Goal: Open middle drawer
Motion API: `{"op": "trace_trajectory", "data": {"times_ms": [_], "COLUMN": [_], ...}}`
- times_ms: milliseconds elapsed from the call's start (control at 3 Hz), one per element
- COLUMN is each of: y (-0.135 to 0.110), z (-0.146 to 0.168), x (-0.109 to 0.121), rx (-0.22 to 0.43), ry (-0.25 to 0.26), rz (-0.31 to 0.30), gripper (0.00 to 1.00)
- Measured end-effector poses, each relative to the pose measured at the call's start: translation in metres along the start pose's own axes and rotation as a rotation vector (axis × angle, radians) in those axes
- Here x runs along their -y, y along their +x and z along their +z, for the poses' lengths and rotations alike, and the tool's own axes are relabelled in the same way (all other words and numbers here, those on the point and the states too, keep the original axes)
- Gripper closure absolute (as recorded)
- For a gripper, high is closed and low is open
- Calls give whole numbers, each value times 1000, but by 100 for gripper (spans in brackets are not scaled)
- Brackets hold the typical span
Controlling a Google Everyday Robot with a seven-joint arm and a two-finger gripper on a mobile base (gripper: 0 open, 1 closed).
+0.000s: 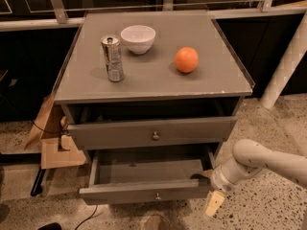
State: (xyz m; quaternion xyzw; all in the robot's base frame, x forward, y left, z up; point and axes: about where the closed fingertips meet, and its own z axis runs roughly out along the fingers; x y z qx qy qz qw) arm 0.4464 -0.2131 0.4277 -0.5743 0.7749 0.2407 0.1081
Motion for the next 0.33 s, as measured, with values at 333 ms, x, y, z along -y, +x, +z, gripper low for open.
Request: {"op": "trace_trajectory", "data": {"times_ms": [333], "y": [0], "z": [0], "x": [0], "rx": [0], "ry": [0], "rz": [0], "gripper": [0]}}
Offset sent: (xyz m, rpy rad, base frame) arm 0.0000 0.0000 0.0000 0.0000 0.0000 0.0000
